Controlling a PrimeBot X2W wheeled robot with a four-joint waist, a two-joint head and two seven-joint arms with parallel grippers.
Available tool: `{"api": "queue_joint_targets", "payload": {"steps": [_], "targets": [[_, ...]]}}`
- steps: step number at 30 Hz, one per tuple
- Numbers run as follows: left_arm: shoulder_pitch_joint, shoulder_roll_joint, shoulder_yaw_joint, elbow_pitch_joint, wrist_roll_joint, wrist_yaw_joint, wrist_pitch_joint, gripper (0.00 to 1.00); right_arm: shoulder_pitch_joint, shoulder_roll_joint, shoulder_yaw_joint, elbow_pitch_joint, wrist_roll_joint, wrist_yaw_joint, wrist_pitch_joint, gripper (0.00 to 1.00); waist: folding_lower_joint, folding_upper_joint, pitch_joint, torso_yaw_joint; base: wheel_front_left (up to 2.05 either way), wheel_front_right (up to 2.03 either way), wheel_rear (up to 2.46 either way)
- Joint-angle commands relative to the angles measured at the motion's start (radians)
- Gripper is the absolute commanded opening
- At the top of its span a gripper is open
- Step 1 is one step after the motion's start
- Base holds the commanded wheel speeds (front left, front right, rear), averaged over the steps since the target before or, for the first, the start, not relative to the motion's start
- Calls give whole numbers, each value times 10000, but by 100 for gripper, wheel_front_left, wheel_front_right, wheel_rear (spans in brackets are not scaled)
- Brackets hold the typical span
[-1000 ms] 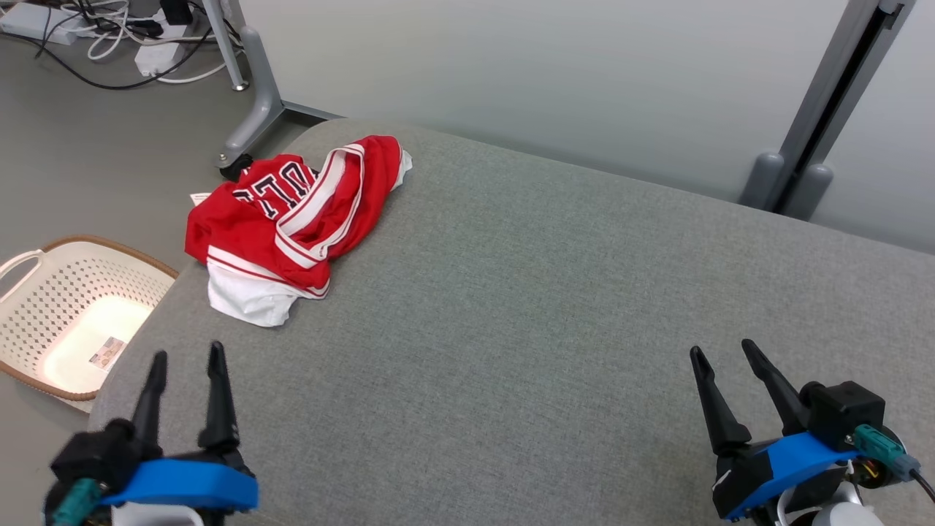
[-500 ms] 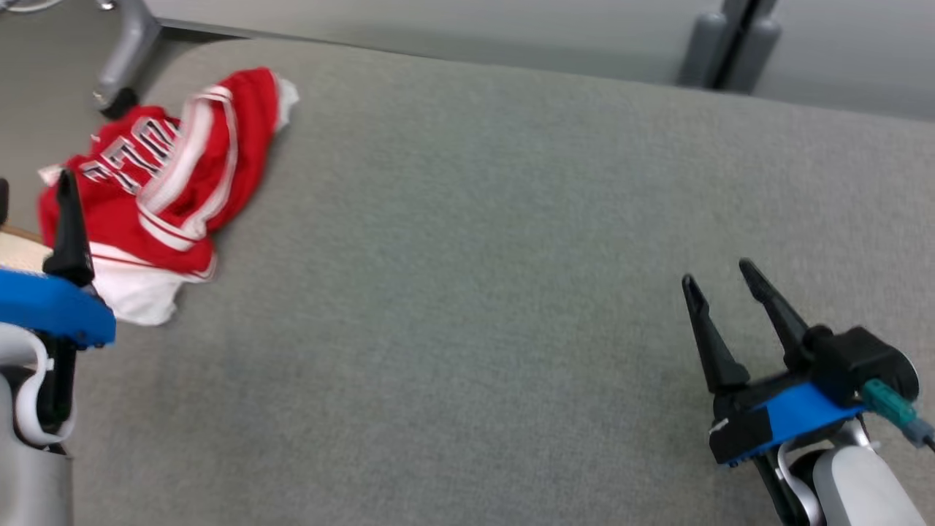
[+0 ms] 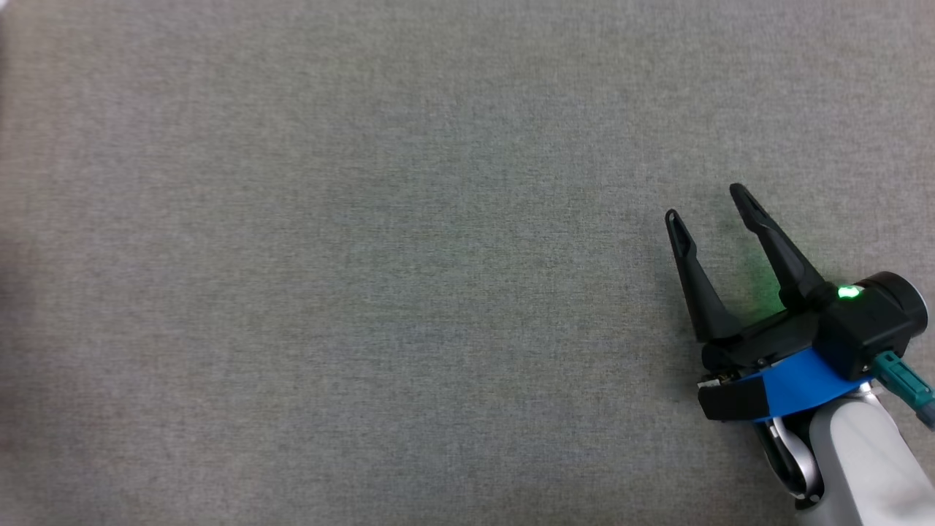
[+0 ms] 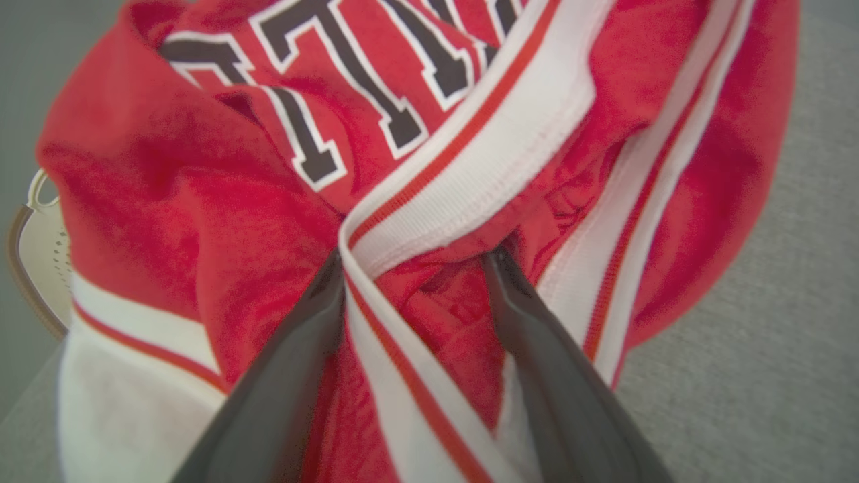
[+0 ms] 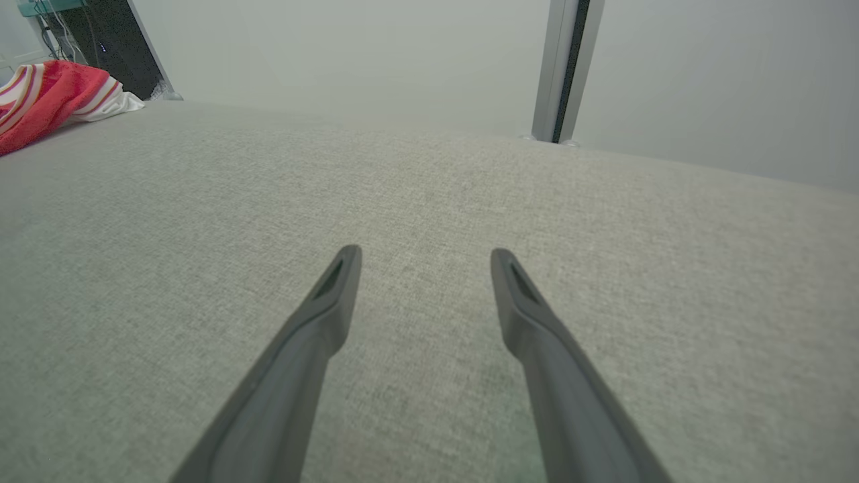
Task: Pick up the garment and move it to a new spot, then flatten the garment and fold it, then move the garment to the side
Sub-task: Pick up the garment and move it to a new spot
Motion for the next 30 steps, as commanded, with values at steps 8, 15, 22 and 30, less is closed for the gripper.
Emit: {"api": "queue_joint_targets", "payload": {"steps": [8,15,22,30], "targets": [[26,-686,-46,499,-422,868,1675,0,-193,162,-170,145,-4,5,-287,100,-3,0,258,-205,0,0,0],[-310,111,-310,-690,-120,342,1424,0,-114,376,-130,694,159,5,-601,100,-3,0,-956,-41,0,0,0],[-898,750,-1042,-1986,477,-160,1519,0,356,761,-60,1493,448,4,-833,100,-3,0,-2957,-30,0,0,0],[-2145,363,-2514,-3976,700,-846,1824,0,1025,1063,-176,1931,633,4,-945,100,-3,0,-4488,-245,0,0,0]]}}
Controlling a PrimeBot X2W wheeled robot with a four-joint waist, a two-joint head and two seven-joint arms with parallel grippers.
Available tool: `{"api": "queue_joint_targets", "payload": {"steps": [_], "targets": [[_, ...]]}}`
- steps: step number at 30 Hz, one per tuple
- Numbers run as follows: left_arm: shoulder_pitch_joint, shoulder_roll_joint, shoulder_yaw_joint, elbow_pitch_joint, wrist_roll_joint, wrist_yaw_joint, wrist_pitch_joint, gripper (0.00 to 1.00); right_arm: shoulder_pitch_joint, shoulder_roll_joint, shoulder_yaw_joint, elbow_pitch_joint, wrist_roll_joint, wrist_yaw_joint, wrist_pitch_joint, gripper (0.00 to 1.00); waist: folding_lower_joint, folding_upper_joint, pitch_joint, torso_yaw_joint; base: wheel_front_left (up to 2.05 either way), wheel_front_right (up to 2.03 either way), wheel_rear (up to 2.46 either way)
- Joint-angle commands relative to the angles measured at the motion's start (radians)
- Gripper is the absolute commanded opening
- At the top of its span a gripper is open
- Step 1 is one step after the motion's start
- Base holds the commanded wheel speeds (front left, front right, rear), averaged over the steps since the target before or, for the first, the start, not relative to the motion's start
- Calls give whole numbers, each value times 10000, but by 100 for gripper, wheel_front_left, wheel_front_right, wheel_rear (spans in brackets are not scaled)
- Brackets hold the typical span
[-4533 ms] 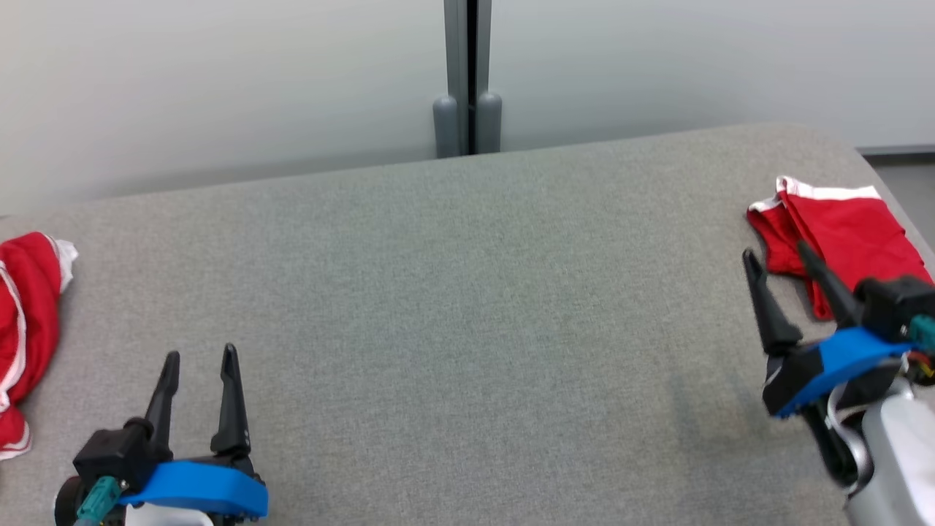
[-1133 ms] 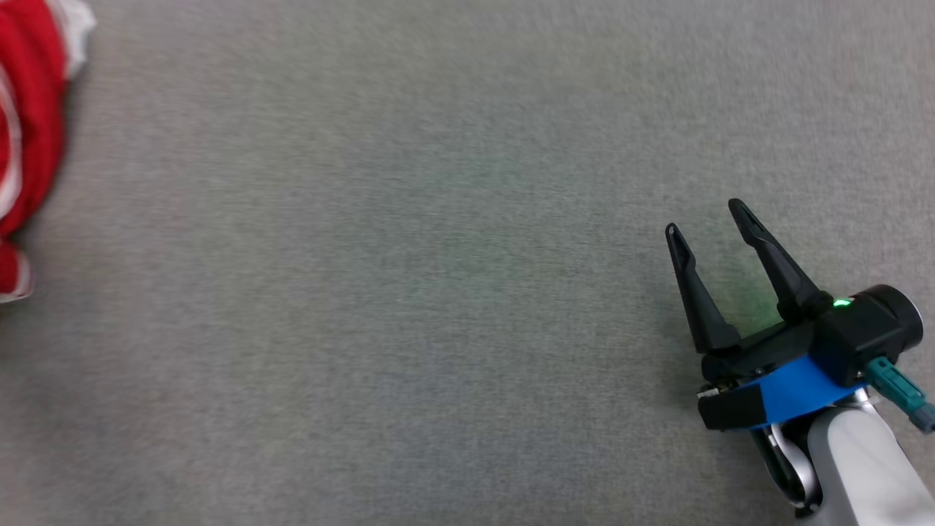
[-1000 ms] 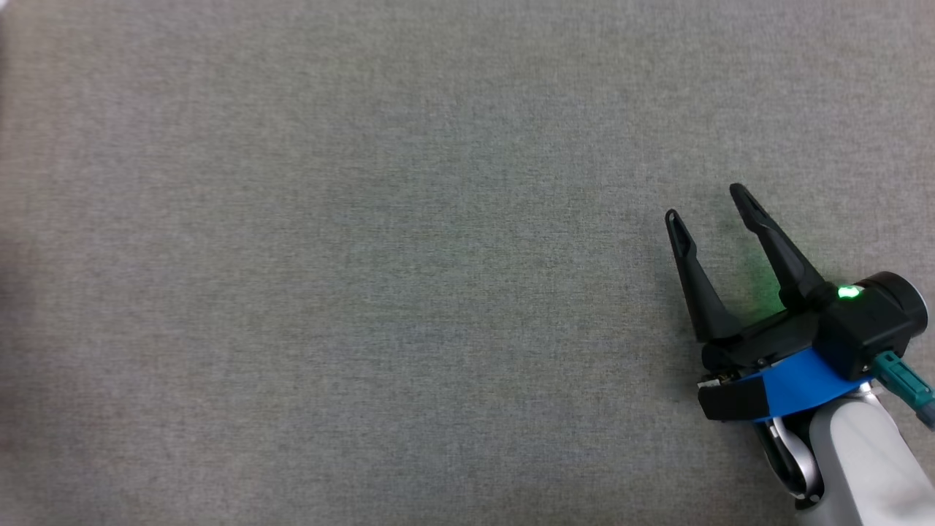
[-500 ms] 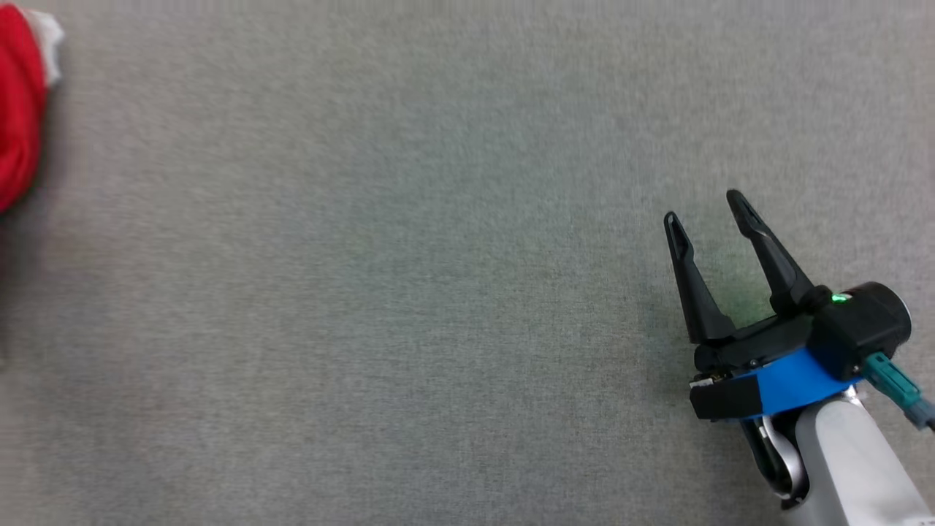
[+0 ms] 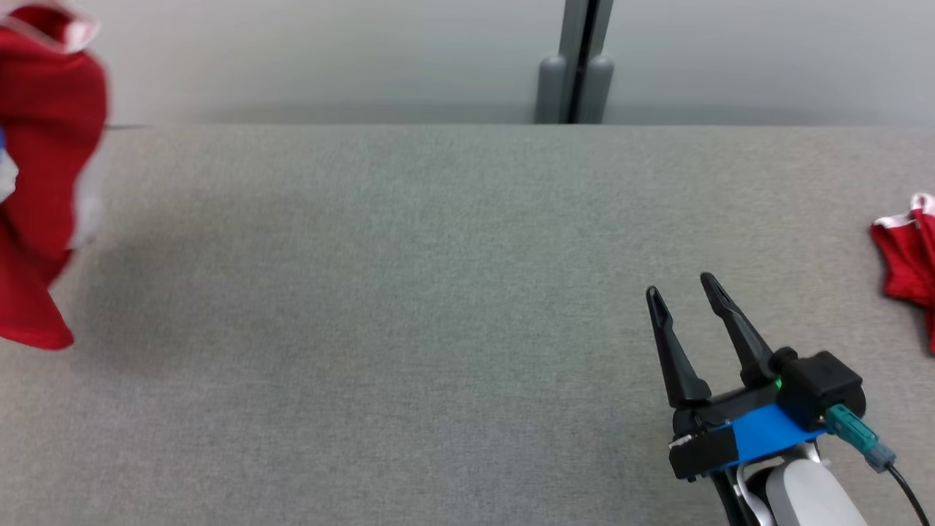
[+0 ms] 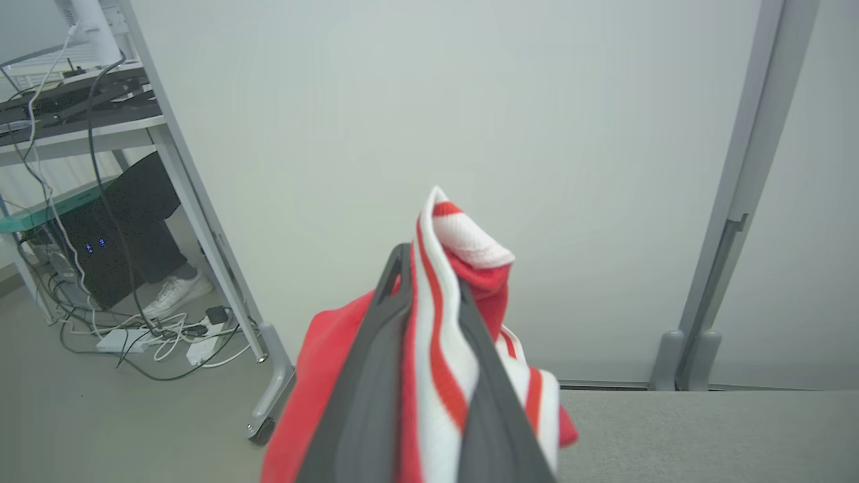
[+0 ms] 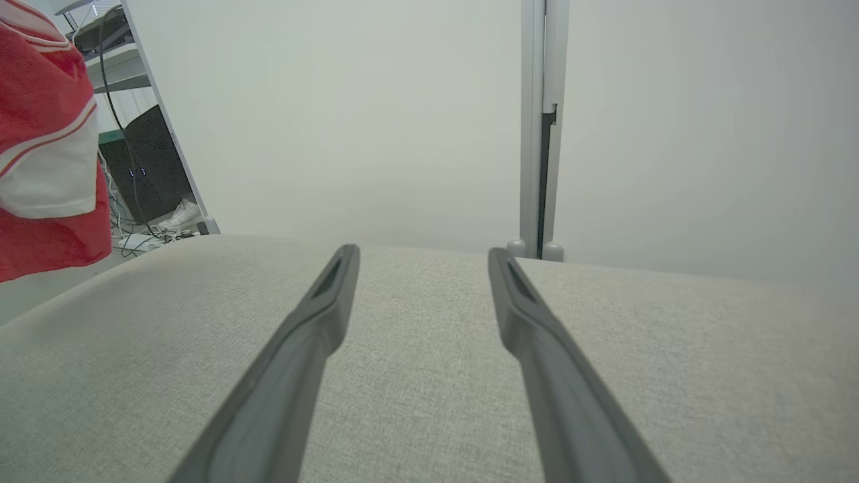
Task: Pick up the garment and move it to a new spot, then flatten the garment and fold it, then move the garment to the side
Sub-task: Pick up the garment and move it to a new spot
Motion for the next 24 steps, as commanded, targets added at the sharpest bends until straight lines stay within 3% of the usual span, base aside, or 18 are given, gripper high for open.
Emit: {"api": "queue_joint_targets", "payload": {"steps": [1,13,19,24], "targets": [[-269,-210,-188,-236,-33,-91,53,0,210,51,-62,37,29,3,-53,100,4,0,-450,-369,0,0,0],[-1183,-2347,-1997,-2067,-1129,-306,358,0,363,214,-126,-149,45,3,-75,100,4,0,-644,-1306,0,0,0],[-159,-3179,-2816,-1688,-1272,-260,-77,0,95,259,-46,-152,119,3,-82,100,4,0,-248,-1745,0,0,0],[1384,-3963,-3342,-331,-1301,-72,-1188,0,-45,311,-1,-95,203,3,-86,100,4,0,85,-2004,0,0,0]]}}
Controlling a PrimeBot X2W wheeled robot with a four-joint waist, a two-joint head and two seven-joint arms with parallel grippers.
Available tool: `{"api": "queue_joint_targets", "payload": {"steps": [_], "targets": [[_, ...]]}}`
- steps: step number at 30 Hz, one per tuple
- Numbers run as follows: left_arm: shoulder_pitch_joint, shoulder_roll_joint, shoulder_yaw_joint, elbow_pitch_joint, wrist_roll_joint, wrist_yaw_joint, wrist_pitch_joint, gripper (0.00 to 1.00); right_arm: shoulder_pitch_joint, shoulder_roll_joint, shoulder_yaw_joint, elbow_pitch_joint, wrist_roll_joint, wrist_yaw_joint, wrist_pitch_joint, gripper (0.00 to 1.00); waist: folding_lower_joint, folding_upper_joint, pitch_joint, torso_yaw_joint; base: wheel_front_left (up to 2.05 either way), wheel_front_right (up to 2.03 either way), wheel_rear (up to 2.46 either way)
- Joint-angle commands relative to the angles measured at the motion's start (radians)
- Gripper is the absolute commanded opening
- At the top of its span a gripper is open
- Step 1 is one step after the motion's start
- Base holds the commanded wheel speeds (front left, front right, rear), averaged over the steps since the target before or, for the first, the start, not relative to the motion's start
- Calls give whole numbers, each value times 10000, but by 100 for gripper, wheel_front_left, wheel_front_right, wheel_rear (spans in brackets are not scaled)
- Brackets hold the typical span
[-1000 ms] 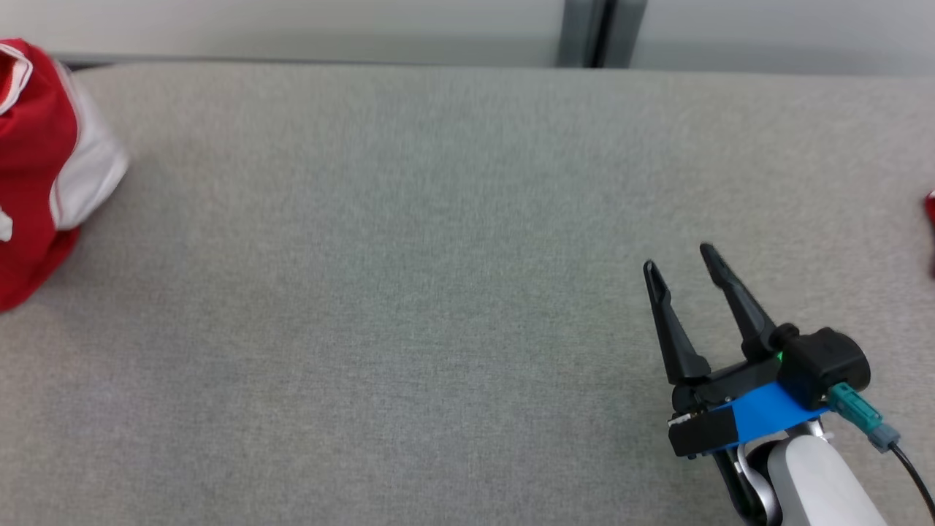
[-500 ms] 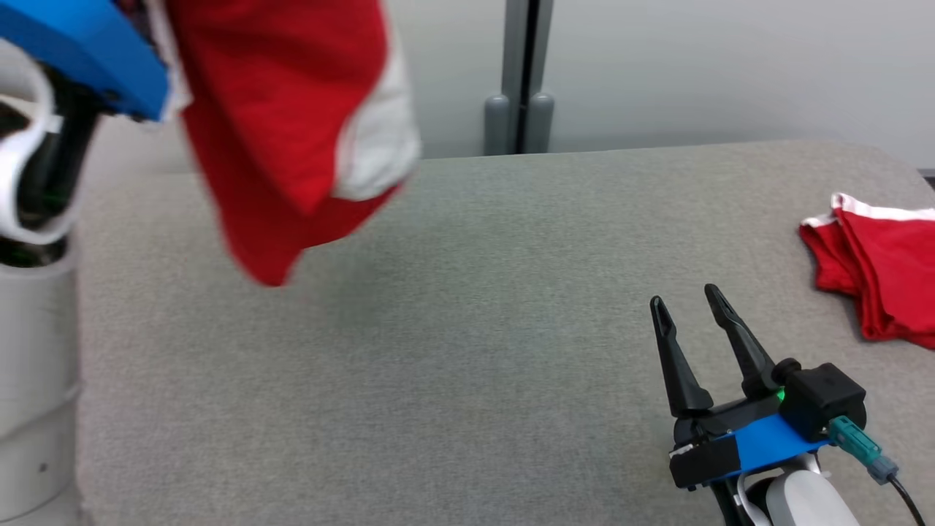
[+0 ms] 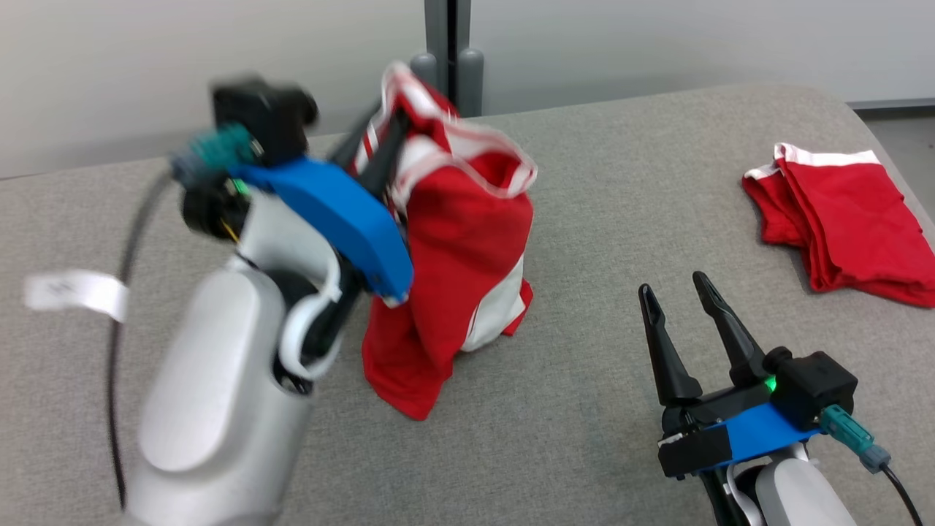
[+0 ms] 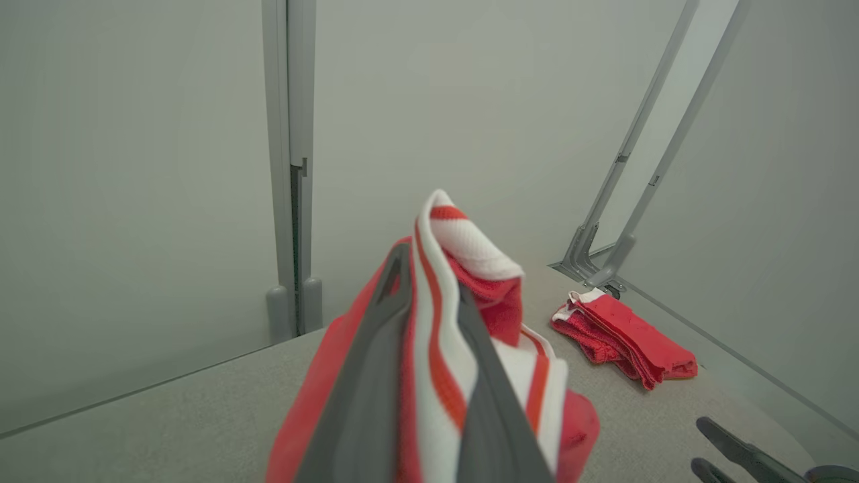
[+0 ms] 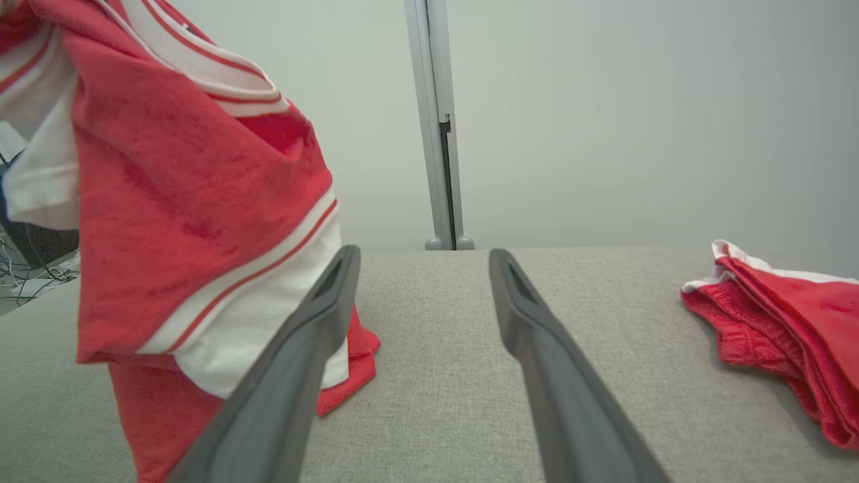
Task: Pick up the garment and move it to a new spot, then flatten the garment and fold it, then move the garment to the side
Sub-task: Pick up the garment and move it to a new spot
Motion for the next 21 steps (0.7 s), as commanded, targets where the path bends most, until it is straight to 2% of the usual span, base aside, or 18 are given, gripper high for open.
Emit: {"api": "queue_joint_targets", "payload": {"steps": [1,4,5,6,7,12,17,21], "targets": [[289,-22,-172,425,271,31,-415,0,-172,37,29,-15,54,5,-46,100,-2,0,75,-52,0,0,0],[715,-177,-447,1278,548,127,-1130,3,-216,51,56,-26,65,5,-45,100,-2,0,159,-112,0,0,0],[943,-246,-627,1794,662,132,-1312,31,-219,58,86,-12,73,5,-46,100,-2,0,193,-141,0,0,0],[1096,-300,-813,2269,782,131,-1504,75,-228,61,104,14,84,5,-46,100,-2,0,201,-157,0,0,0],[1157,-339,-924,2627,825,114,-1691,100,-261,62,120,30,86,5,-46,100,-2,0,202,-167,0,0,0],[1565,-565,-1374,3676,398,-175,-2831,100,-307,14,87,104,18,5,-44,100,-2,0,77,-13,0,0,0],[2121,-641,-1439,3499,-131,-360,-4262,100,-109,-78,35,137,-11,5,-43,100,-2,0,-263,370,0,0,0],[2866,-148,-1227,3020,-129,-326,-5308,100,153,-84,-9,185,-26,5,-42,100,-2,0,-613,688,0,0,0]]}}
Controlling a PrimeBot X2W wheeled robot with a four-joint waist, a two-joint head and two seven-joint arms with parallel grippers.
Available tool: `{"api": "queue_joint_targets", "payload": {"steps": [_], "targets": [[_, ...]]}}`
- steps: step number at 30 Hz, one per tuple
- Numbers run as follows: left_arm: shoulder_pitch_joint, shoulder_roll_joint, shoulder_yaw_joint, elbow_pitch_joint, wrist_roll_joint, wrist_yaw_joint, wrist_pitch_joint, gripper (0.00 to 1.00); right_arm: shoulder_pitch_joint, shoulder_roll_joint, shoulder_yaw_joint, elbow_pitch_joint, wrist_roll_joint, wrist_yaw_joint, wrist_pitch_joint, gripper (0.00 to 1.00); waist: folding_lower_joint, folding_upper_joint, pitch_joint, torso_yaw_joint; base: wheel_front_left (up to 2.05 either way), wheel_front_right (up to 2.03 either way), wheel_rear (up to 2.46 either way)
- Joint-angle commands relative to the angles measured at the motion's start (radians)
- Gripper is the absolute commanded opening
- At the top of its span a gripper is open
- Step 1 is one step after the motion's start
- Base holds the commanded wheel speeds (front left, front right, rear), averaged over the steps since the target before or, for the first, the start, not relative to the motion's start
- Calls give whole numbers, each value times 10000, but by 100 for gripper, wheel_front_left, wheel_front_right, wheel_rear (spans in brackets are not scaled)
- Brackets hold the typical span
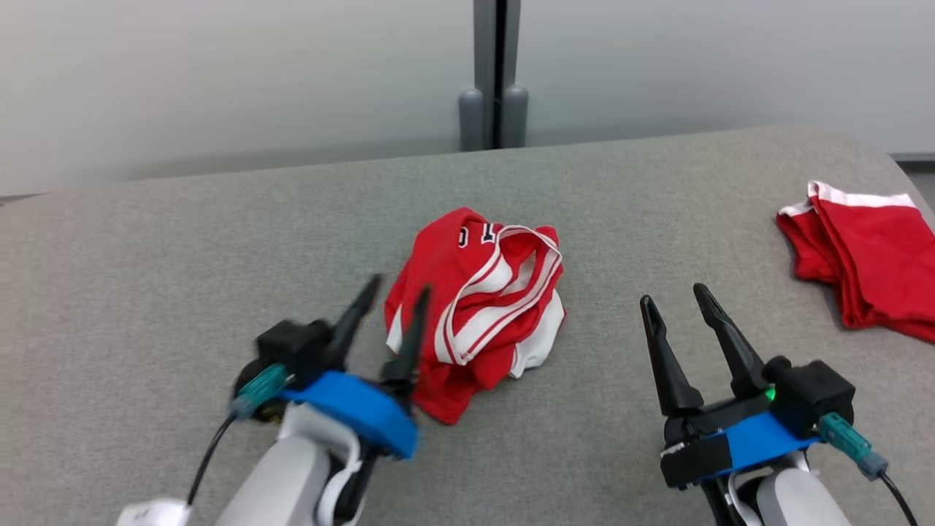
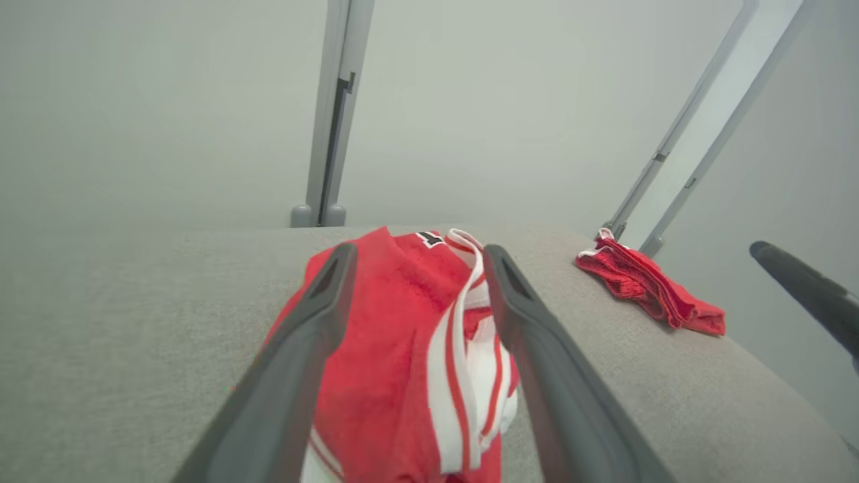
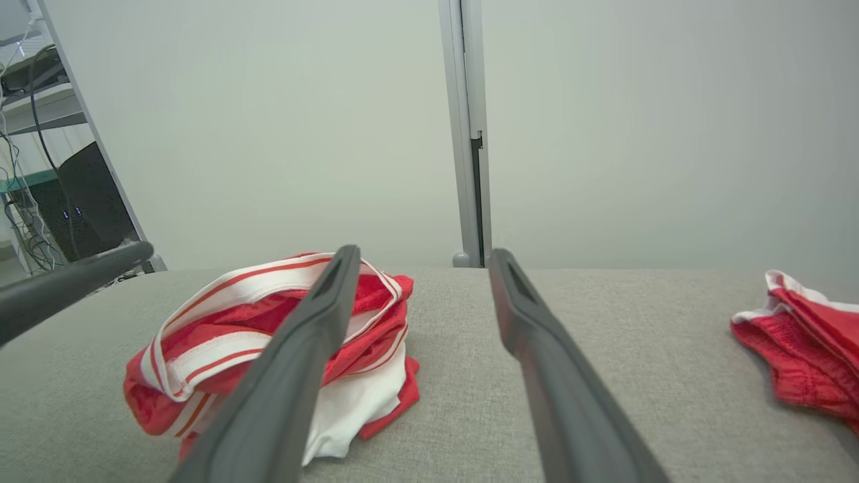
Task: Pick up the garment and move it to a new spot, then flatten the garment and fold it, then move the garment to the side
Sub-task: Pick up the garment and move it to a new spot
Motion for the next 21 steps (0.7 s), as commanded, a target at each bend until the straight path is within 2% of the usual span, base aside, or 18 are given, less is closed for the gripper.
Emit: {"api": "queue_joint_targets", "payload": {"steps": [1,5,11,15,21], "targets": [[188,126,119,-67,19,84,-146,100,107,-57,-14,14,-51,5,-32,100,0,0,-55,36,0,0,0],[1097,533,852,-712,-18,597,-825,100,393,-69,-100,17,-38,5,-18,100,0,0,-336,225,0,0,0],[2189,1123,1954,-1397,173,1179,-1071,100,764,-68,-334,31,18,5,161,100,0,0,-550,364,0,0,0],[2647,1405,2611,-1576,368,1400,-1095,100,966,-18,-621,141,-34,5,308,100,0,0,-624,358,0,0,0],[3167,1478,3336,-1778,536,1543,-1091,100,1200,97,-943,324,-171,5,458,100,0,0,-650,227,0,0,0]]}}
